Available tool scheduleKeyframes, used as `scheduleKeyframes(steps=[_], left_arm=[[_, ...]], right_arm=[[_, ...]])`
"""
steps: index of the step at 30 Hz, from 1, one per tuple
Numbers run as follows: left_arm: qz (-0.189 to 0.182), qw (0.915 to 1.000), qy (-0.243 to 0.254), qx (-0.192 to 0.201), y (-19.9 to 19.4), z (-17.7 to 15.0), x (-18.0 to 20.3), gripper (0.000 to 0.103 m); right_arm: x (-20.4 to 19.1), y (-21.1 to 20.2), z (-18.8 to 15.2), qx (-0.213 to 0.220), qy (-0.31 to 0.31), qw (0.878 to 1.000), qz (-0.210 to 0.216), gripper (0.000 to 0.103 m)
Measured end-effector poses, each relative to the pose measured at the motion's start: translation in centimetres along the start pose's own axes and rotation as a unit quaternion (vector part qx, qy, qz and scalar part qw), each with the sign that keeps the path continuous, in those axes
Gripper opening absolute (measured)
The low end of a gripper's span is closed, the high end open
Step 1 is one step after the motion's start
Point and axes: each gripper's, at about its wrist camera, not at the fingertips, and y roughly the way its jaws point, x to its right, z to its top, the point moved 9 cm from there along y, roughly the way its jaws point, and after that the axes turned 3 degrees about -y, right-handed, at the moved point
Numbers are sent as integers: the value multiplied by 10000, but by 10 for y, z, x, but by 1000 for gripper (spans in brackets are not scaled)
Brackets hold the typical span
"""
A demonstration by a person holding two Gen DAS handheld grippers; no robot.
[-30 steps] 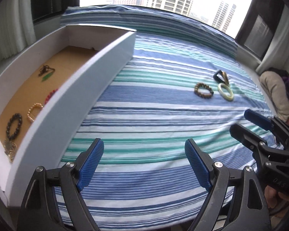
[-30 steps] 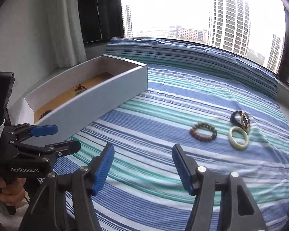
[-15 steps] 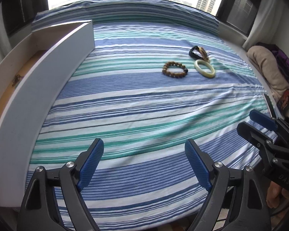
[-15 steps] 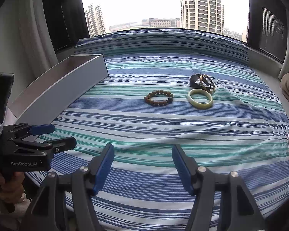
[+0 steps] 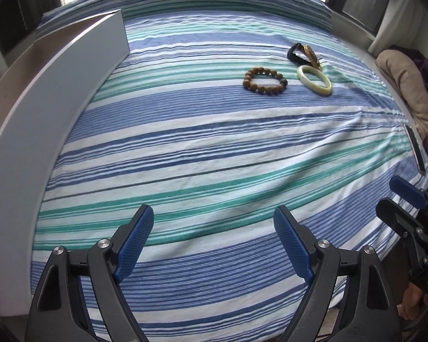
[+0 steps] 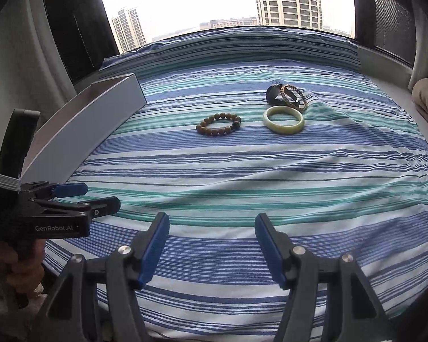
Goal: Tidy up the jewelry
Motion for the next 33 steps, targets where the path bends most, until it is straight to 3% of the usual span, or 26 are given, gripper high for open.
scheduleKeyframes(steps=[11,16,18,19,21,24,26,30,33], left_arm=[[-360,9990,168,211,34,102,19,87],[-172,9978,551,328,73,151,39,83],[-120,9975,632,284,91,162,45,76],[-73,9977,638,224,100,165,47,75],[-22,9985,530,107,109,166,47,61],[-574,9970,506,116,102,156,62,61],[-775,9935,816,150,97,148,80,61],[-601,9859,1544,227,104,143,111,55],[-581,9865,1530,40,117,143,117,46]], right_arm=[[29,1,-7,6,338,9994,-62,64],[33,3,-10,-48,402,9992,-21,64],[35,3,-11,-62,432,9990,-13,64],[37,2,-12,-67,443,9990,-14,64],[39,1,-14,-72,472,9989,-16,64],[44,0,-17,-79,525,9986,-38,64],[48,2,-19,-94,571,9983,-43,64],[53,8,-21,-151,651,9978,-19,64],[55,6,-21,-104,687,9976,6,64]])
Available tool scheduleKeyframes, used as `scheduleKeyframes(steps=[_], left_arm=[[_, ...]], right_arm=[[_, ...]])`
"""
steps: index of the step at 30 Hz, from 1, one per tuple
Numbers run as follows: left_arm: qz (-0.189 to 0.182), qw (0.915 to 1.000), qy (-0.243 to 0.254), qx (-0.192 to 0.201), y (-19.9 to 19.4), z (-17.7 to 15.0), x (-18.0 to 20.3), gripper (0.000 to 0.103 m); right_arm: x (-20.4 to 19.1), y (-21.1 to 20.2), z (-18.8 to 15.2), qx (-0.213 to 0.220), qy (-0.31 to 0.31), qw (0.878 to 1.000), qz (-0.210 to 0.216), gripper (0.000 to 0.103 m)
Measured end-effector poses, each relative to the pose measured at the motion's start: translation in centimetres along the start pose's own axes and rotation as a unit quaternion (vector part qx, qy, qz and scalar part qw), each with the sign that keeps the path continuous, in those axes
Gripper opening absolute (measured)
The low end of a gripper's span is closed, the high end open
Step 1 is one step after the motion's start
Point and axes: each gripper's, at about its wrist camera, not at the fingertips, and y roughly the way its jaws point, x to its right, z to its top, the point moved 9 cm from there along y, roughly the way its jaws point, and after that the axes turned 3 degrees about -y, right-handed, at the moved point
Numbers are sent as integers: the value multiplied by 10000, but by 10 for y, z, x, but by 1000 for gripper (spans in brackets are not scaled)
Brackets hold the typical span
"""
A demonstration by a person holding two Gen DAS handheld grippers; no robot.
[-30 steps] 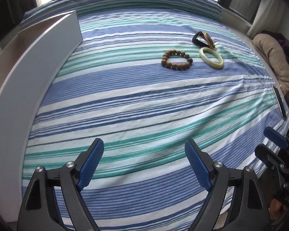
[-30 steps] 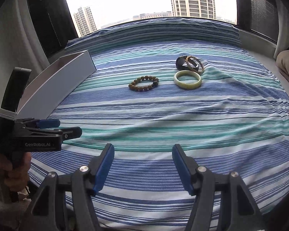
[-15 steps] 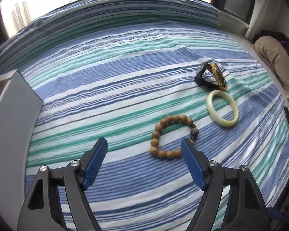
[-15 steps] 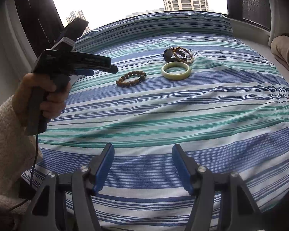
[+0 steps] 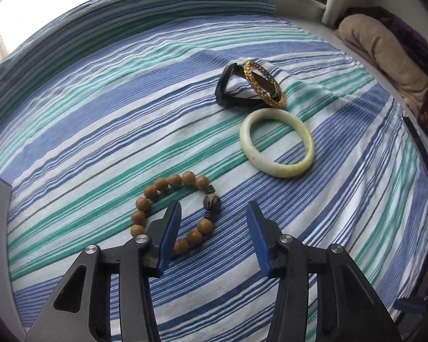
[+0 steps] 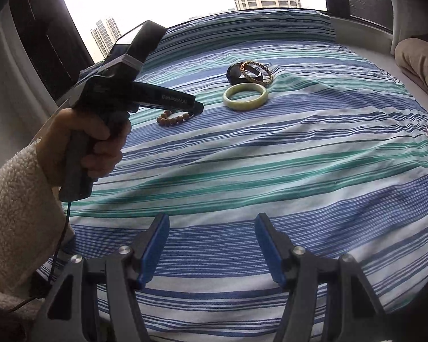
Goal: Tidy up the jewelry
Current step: 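Lower the left gripper onto the brown wooden bead bracelet and close it, then lift the brown bracelet with the left gripper while the right gripper grasps the pale jade bangle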
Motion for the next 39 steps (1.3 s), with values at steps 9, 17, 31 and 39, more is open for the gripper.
scheduleKeyframes(steps=[9,17,31,39], left_arm=[[80,9999,62,-6,7,2,3,12],[-229,9990,-373,41,-35,-20,-19,12],[-805,9923,-936,-26,-92,-70,-43,12],[-821,9888,-1243,-106,-103,-75,-51,12]], right_arm=[[16,-5,2,50,170,9998,-72,64],[38,-8,59,140,41,9998,159,64],[13,166,161,-1606,-1524,9749,255,49],[5,177,153,-1903,-1933,9625,-44,10]])
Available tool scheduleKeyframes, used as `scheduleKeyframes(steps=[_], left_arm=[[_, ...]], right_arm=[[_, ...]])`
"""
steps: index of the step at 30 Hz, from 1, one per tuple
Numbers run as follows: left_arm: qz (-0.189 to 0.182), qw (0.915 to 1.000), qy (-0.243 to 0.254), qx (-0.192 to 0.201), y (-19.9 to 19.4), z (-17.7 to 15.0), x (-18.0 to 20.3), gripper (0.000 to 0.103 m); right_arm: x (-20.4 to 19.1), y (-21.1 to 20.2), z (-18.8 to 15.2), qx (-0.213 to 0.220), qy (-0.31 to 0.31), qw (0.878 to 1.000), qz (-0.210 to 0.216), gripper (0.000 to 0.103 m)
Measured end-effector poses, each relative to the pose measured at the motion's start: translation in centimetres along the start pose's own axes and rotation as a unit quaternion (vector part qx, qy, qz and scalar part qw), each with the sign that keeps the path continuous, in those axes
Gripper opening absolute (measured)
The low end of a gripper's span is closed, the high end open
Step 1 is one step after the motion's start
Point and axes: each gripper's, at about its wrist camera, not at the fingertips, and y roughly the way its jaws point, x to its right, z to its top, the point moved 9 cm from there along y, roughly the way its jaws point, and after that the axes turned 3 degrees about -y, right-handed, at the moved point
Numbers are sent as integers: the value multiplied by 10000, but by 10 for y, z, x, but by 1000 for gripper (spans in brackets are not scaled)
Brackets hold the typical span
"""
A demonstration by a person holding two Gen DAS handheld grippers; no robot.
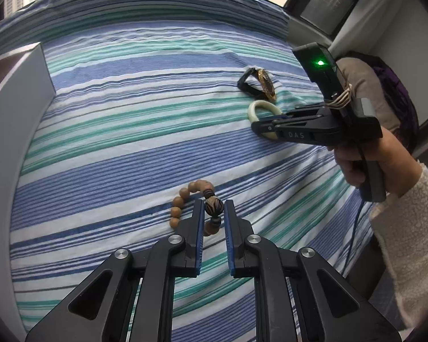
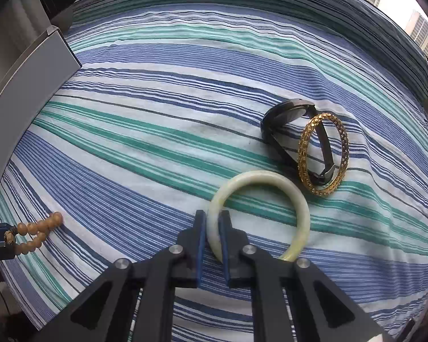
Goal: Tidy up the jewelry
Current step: 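Lift the brown bracelet with the left gripper while the right gripper grasps the pale jade bangle, then carry both pieces into the white box while both grippers open to release them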
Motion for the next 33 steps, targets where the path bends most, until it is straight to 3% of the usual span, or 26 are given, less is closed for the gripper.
scheduleKeyframes(steps=[3,7,17,24,29,33], left_arm=[[222,9991,-288,-240,0,-7,-13,12],[383,9981,-441,-200,-12,-13,-26,12],[40,9966,-789,238,-95,-15,-42,12],[71,9910,-1031,855,-186,-5,-81,12],[626,9796,-1334,1368,-249,-3,-143,12],[1072,9662,-1716,1597,-275,-11,-207,12]], right_arm=[[-3,-9,-6,74,136,9998,140,10],[-11,-37,-16,359,528,9959,641,10],[-56,-111,-13,887,655,9853,1303,10],[-133,-160,34,1418,163,9760,1646,10],[-210,-180,84,1704,-287,9645,1996,10],[-274,-182,124,1793,-561,9520,2418,10]])
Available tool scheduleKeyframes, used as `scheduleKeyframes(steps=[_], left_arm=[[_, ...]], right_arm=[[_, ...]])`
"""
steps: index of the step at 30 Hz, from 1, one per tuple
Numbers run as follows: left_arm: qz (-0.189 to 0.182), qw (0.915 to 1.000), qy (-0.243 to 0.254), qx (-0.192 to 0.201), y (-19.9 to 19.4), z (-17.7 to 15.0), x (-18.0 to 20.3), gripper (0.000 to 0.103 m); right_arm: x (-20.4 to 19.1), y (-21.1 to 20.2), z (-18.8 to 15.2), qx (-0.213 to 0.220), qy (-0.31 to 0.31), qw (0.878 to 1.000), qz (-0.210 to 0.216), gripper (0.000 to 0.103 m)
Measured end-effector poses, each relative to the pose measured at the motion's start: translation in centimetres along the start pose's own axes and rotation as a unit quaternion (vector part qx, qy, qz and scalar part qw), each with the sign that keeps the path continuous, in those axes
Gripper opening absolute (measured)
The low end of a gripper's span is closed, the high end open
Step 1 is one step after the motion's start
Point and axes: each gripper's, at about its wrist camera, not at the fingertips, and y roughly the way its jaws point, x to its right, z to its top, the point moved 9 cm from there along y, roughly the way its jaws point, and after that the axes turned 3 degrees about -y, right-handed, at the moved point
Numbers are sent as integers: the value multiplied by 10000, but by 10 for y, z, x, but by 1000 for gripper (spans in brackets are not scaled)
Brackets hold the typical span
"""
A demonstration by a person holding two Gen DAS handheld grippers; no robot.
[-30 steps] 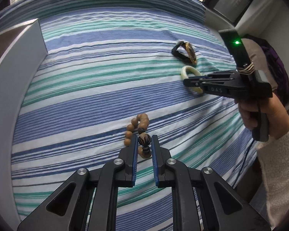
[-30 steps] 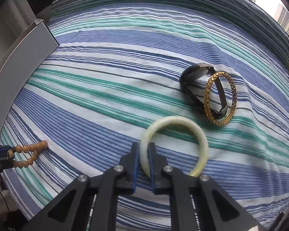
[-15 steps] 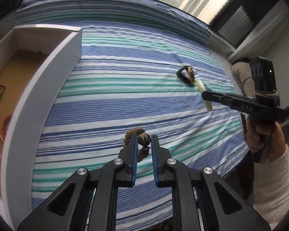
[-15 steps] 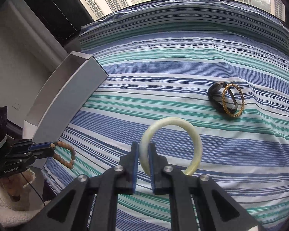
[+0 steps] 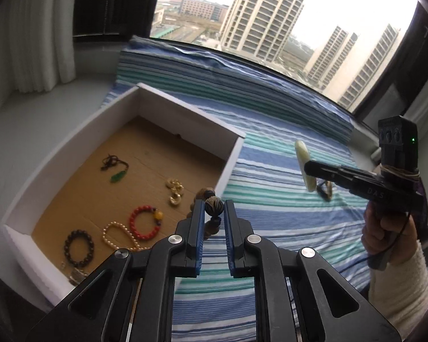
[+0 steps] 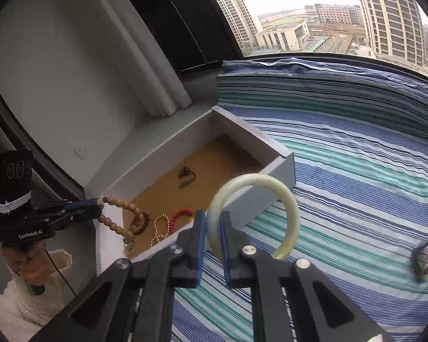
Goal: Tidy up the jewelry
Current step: 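Carry both pieces into the white box while both grippers open to release them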
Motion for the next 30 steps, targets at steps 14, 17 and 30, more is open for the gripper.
scheduleKeyframes(steps=[14,17,30], left_arm=[[1377,9841,-1074,-318,95,-8,-193,11],[1528,9806,-1150,-430,113,-15,-210,12],[2090,9722,-990,363,56,-21,-198,79]], right_arm=[[-68,220,44,-1244,-767,9889,-248,10],[-63,259,35,-1612,-840,9820,-507,11],[-73,216,35,-1184,-566,9907,-347,42]])
